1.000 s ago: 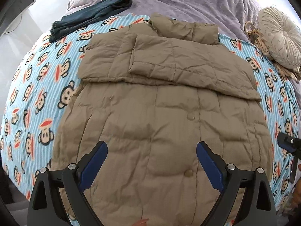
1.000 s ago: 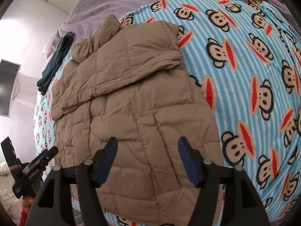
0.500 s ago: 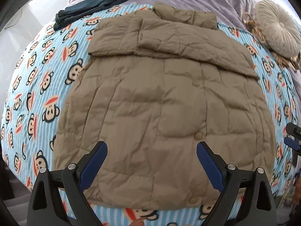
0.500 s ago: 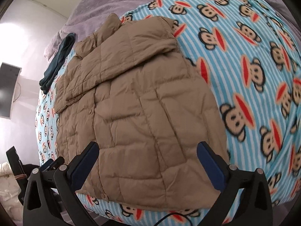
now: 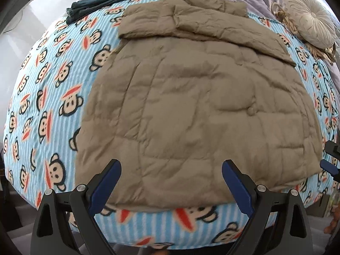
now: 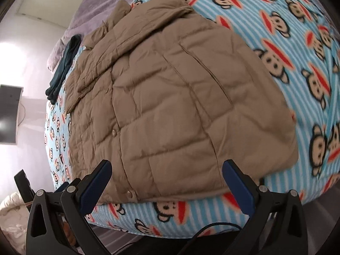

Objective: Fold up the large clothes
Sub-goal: 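Grasp the tan jacket hem with both tools and lift it toward the collar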

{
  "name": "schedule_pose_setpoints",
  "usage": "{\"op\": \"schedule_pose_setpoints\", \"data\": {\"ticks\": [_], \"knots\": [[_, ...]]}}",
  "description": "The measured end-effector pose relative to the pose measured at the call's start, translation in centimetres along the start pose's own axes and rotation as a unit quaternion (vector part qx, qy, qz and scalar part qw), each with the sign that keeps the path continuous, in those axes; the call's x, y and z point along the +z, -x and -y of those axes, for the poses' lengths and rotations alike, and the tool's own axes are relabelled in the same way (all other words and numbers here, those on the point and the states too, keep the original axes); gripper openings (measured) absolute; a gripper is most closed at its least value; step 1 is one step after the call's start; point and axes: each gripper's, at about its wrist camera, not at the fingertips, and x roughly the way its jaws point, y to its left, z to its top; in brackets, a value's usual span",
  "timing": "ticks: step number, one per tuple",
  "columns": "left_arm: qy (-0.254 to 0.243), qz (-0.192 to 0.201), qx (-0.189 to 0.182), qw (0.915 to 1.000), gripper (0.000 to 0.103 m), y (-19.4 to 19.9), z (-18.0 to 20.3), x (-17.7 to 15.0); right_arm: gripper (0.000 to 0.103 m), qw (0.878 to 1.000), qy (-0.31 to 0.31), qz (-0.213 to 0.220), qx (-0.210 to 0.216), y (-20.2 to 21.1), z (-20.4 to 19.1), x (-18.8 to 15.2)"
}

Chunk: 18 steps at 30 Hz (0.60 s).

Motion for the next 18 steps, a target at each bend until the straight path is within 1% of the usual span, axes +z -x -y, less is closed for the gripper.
{"op": "schedule_pose_setpoints", "data": {"ticks": [2, 4, 5, 7, 11, 14, 16, 18], "knots": [[0.000, -0.003, 0.001, 1.0000, 0.096, -0.1, -0.7, -0.6, 0.103, 1.000, -0.013, -0.006, -0.001, -0.2, 0.2, -1.0], [0.003, -0.009, -0.009, 0.9999, 0.096, -0.2, -1.7, -1.4, 0.103, 0.999, -0.030, -0.026, -0.001, -0.7, 0.5, -1.9], [0.007, -0.014, -0.019, 0.9997, 0.096, -0.2, -2.3, -1.8, 0.103, 0.999, -0.036, -0.034, -0.004, -0.9, 0.6, -2.3], [0.017, -0.018, -0.040, 0.9989, 0.096, -0.1, -3.7, -2.6, 0.103, 0.998, -0.047, -0.036, -0.008, -1.0, 0.8, -3.0], [0.047, -0.020, -0.071, 0.9962, 0.096, 0.1, -6.3, -4.1, 0.103, 0.996, -0.079, -0.038, 0.006, -1.3, 1.7, -4.4], [0.082, -0.030, -0.109, 0.9902, 0.096, -0.2, -8.7, -5.4, 0.103, 0.994, -0.100, -0.035, 0.017, -1.3, 2.4, -5.0], [0.104, -0.041, -0.144, 0.9832, 0.096, -0.8, -10.2, -6.1, 0.103, 0.992, -0.120, -0.029, 0.028, -1.3, 3.0, -5.5], [0.129, -0.056, -0.186, 0.9724, 0.096, -1.9, -11.4, -6.8, 0.103, 0.987, -0.150, -0.021, 0.046, -1.3, 3.9, -6.1]]}}
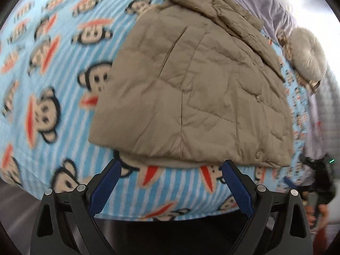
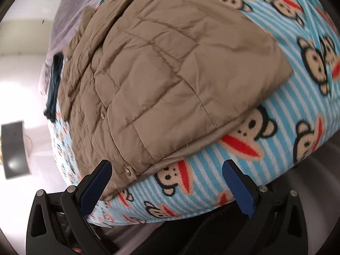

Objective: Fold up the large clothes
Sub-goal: 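Grasp the tan jacket hem with both tools and lift it toward the collar, then lay the lifted hem over the collar end with both tools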

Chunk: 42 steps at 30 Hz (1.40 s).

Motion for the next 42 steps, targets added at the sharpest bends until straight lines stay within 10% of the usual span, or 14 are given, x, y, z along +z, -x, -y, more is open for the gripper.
{"op": "schedule_pose_setpoints", "data": {"ticks": [8, 28, 31, 33, 36, 42], "knots": [[0.041, -0.033, -0.070, 0.9961, 0.096, -3.6, -1.5, 0.1, 0.103, 0.994, -0.093, 0.029, 0.046, 0.5, 4.2, -0.8], [0.069, -0.012, -0.047, 0.9964, 0.095, -8.1, 2.1, 2.9, 0.103, 0.971, -0.189, 0.032, 0.142, -3.3, 7.5, 5.2], [0.075, -0.009, -0.059, 0.9954, 0.054, -7.7, 2.2, 3.2, 0.084, 0.974, -0.180, 0.014, 0.139, -3.7, 7.0, 5.8], [0.077, -0.005, -0.069, 0.9946, 0.022, -7.4, 2.7, 3.7, 0.046, 0.975, -0.180, -0.001, 0.132, -3.9, 7.0, 6.1], [0.078, 0.012, -0.090, 0.9928, 0.015, -5.9, 3.0, 4.2, 0.014, 0.977, -0.168, -0.013, 0.129, -3.8, 6.7, 6.7], [0.062, 0.073, -0.126, 0.9873, 0.015, -0.5, 5.2, 6.2, 0.009, 0.989, -0.078, -0.009, 0.125, -1.3, 3.5, 8.0]]}}
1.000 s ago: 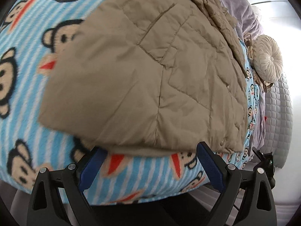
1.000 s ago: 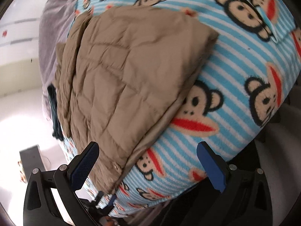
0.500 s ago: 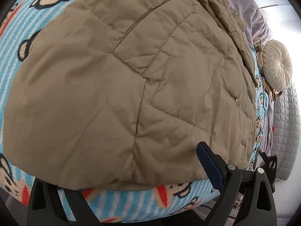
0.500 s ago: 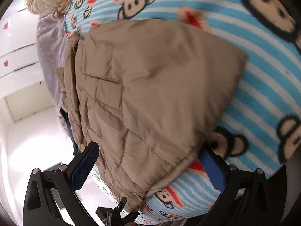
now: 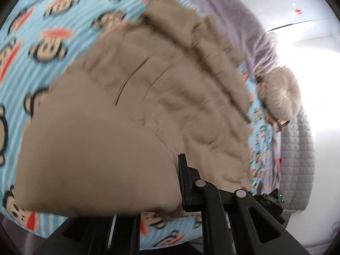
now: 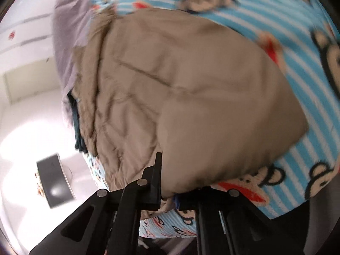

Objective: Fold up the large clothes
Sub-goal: 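Lay the lifted hem over the collar end with both tools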

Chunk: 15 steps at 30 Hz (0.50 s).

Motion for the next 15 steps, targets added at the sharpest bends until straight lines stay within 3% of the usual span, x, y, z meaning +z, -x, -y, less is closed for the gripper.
{"op": "schedule_pose_setpoints", "data": {"ticks": [5, 15], "knots": [[-0.024, 0.044, -0.011, 0.9987, 0.015, 2.0, 3.9, 2.8, 0.009, 0.997, 0.071, -0.004, 0.003, 1.7, -4.4, 1.6], [-0.041, 0.117, 0.027, 0.9919, 0.015, 3.8, 9.4, 8.2, 0.009, 0.978, 0.210, -0.007, 0.008, 4.3, -13.7, 6.3]]}}
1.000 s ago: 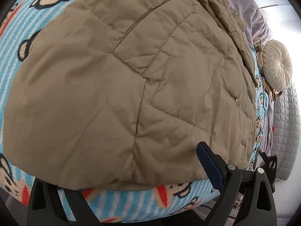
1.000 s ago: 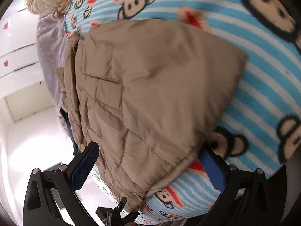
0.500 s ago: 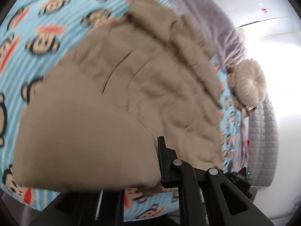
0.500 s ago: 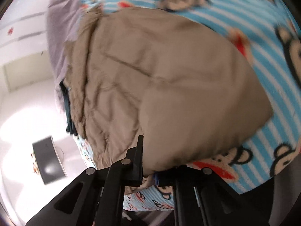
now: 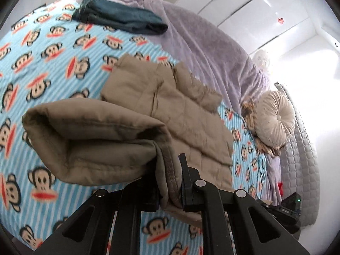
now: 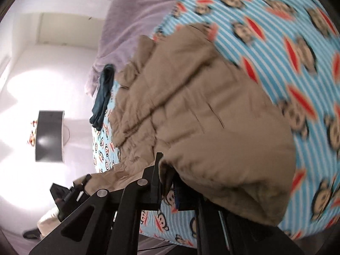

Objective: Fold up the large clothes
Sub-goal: 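Lay the lifted hem over the collar end with both tools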

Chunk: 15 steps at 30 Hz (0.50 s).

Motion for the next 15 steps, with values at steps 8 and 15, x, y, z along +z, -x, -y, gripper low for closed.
{"op": "schedule_pose_setpoints", "data": {"ticks": [8, 15], "knots": [[-0.023, -0.002, 0.032, 0.9992, 0.015, -3.1, 2.0, 6.3, 0.009, 0.998, 0.064, 0.021, -0.016, -1.2, -6.0, 7.8], [-0.050, -0.049, 0.064, 0.9955, 0.015, -9.4, 2.6, 14.8, 0.009, 0.994, 0.095, 0.016, -0.053, -5.3, -9.8, 15.8]]}}
